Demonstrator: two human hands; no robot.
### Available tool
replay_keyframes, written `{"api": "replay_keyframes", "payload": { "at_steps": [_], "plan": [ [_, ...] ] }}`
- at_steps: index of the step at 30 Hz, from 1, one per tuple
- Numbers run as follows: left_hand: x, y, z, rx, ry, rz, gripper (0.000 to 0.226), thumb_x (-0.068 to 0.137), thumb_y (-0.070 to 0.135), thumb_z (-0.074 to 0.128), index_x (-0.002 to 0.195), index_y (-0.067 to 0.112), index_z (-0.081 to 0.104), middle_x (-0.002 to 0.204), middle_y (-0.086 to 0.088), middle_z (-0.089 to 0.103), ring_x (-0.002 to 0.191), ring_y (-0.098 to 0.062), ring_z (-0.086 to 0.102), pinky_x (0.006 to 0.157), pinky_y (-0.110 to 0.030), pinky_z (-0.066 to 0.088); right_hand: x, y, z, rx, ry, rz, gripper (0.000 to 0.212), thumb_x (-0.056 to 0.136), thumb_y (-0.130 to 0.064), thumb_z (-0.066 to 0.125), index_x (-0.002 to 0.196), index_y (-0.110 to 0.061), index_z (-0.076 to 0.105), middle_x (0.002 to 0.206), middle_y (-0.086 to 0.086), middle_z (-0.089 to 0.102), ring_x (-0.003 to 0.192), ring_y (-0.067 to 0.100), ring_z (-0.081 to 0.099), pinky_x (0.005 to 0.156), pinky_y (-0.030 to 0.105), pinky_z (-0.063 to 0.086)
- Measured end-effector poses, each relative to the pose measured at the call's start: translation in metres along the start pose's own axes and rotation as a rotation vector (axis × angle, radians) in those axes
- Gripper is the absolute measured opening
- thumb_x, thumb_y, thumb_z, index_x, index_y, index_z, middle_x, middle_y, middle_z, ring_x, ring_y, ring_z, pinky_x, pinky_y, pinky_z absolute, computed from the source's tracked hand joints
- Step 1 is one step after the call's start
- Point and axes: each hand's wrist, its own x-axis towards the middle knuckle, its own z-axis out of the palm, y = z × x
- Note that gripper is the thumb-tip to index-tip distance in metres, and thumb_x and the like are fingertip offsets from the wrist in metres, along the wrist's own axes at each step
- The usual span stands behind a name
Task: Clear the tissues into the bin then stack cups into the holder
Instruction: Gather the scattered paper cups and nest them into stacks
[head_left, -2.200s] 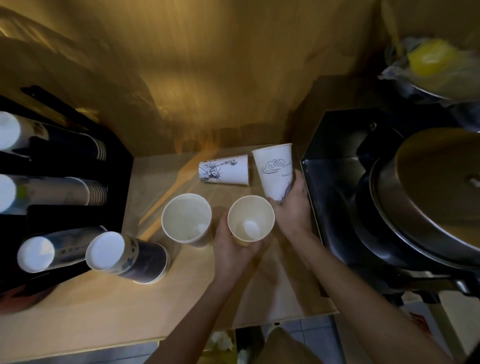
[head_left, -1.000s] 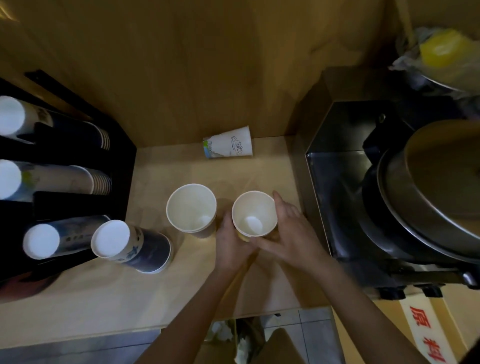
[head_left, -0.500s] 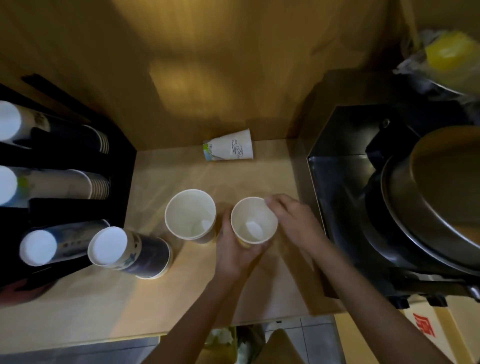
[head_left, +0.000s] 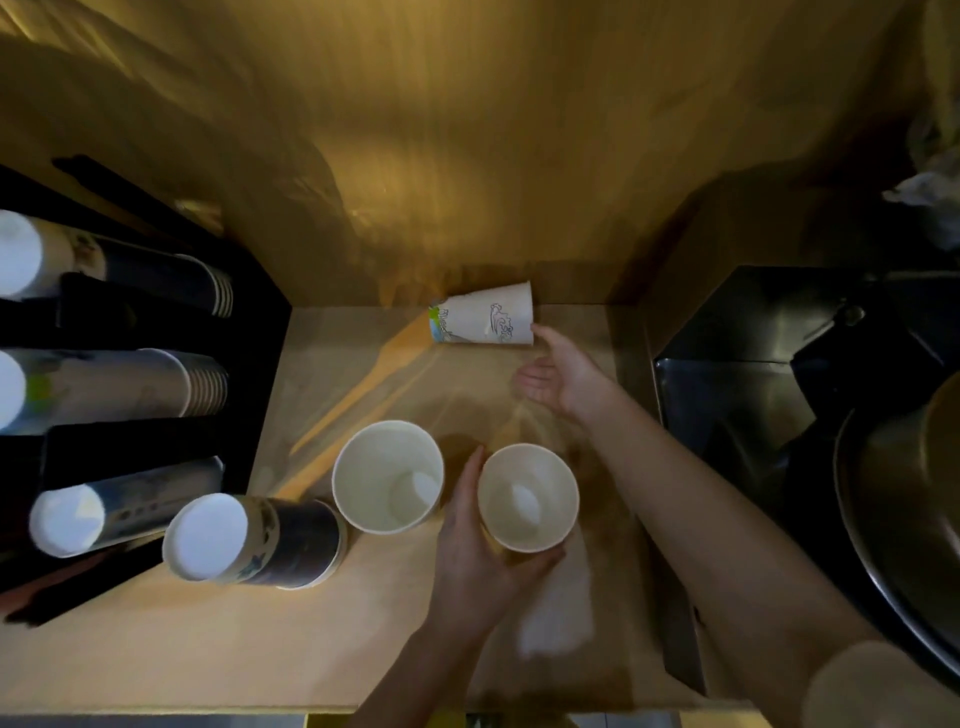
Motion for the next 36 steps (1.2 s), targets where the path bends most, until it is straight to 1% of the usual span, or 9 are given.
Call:
{"api": "replay_keyframes", "payload": {
  "at_steps": [3,12,17,23,25,27,30,32,36],
  "plan": [
    [0.002,-0.003,0.001,0.034,0.011,0.04,0.101,0.047,0.047,0.085,0.126,0.058,0.023,0.127,0.032,0.044,0.119,0.014,0.041,0.091,0.002,0.031,0.017,-0.005,0.012,0.065,0.018,0.036,0.076,0.085,-0.036,0.063,0.139,0.002,0.026,0.141,0.03,0.036,0.129,0.037,0.043,0.108,0.04,0.038],
    [0.008,-0.006,-0.009,0.084,-0.048,0.098,0.097,0.052,0.042,0.085,0.133,0.03,0.033,0.124,0.032,0.042,0.114,0.021,0.04,0.09,0.002,0.031,0.048,-0.014,0.037,0.004,0.065,-0.011,0.064,0.079,-0.039,0.068,0.13,-0.008,0.044,0.137,0.016,0.047,0.122,0.034,0.049,0.1,0.041,0.042],
    [0.009,-0.006,-0.011,0.108,-0.077,0.11,0.096,0.054,0.045,0.084,0.131,0.041,0.026,0.125,0.034,0.039,0.114,0.02,0.038,0.091,0.003,0.03,0.053,-0.014,0.036,0.074,0.057,-0.036,0.047,0.079,-0.032,0.069,0.118,-0.011,0.053,0.13,0.01,0.057,0.118,0.027,0.054,0.101,0.039,0.044],
    [0.011,-0.008,-0.011,0.096,-0.074,0.104,0.095,0.053,0.045,0.084,0.125,0.055,0.023,0.121,0.035,0.04,0.113,0.016,0.041,0.089,0.003,0.031,0.04,-0.014,0.025,0.042,0.095,-0.055,0.062,0.077,-0.033,0.072,0.128,-0.009,0.047,0.13,0.013,0.055,0.115,0.028,0.055,0.095,0.035,0.045],
    [0.011,-0.008,-0.01,0.089,-0.072,0.098,0.095,0.052,0.045,0.085,0.123,0.056,0.023,0.12,0.036,0.041,0.112,0.021,0.04,0.088,0.005,0.031,0.031,-0.013,0.023,0.043,0.161,-0.16,0.049,0.073,-0.03,0.075,0.111,-0.007,0.055,0.12,0.011,0.061,0.099,0.022,0.062,0.078,0.027,0.052],
    [0.011,-0.009,-0.01,0.083,-0.07,0.097,0.095,0.052,0.043,0.085,0.122,0.057,0.022,0.118,0.034,0.042,0.11,0.021,0.041,0.087,0.005,0.031,0.022,-0.012,0.019,-0.012,0.304,-0.337,0.046,0.066,-0.027,0.081,0.097,-0.007,0.054,0.104,0.007,0.061,0.092,0.019,0.061,0.066,0.018,0.048],
    [0.011,-0.008,-0.01,0.074,-0.069,0.107,0.096,0.053,0.039,0.086,0.122,0.057,0.022,0.12,0.023,0.046,0.111,0.011,0.044,0.088,0.004,0.031,0.005,-0.012,0.015,-0.132,0.321,-0.621,0.059,0.064,-0.014,0.083,0.112,0.005,0.054,0.104,0.01,0.065,0.094,0.021,0.064,0.052,0.003,0.044],
    [0.011,-0.008,-0.01,0.051,-0.066,0.115,0.096,0.052,0.035,0.087,0.121,0.057,0.024,0.122,0.019,0.047,0.112,0.008,0.043,0.089,0.004,0.031,-0.014,-0.013,0.015,-0.211,0.3,-0.726,0.069,0.064,-0.011,0.081,0.12,0.003,0.045,0.109,0.011,0.063,0.092,0.017,0.062,0.059,0.001,0.044],
    [0.011,-0.008,-0.01,0.028,-0.068,0.156,0.095,0.052,0.035,0.087,0.123,0.049,0.026,0.123,0.016,0.047,0.114,0.005,0.043,0.091,0.003,0.03,-0.067,-0.003,0.007,-0.236,0.181,-0.909,0.085,0.065,-0.005,0.08,0.133,-0.005,0.027,0.12,0.006,0.053,0.103,0.013,0.058,0.086,0.019,0.05]
  ]
}}
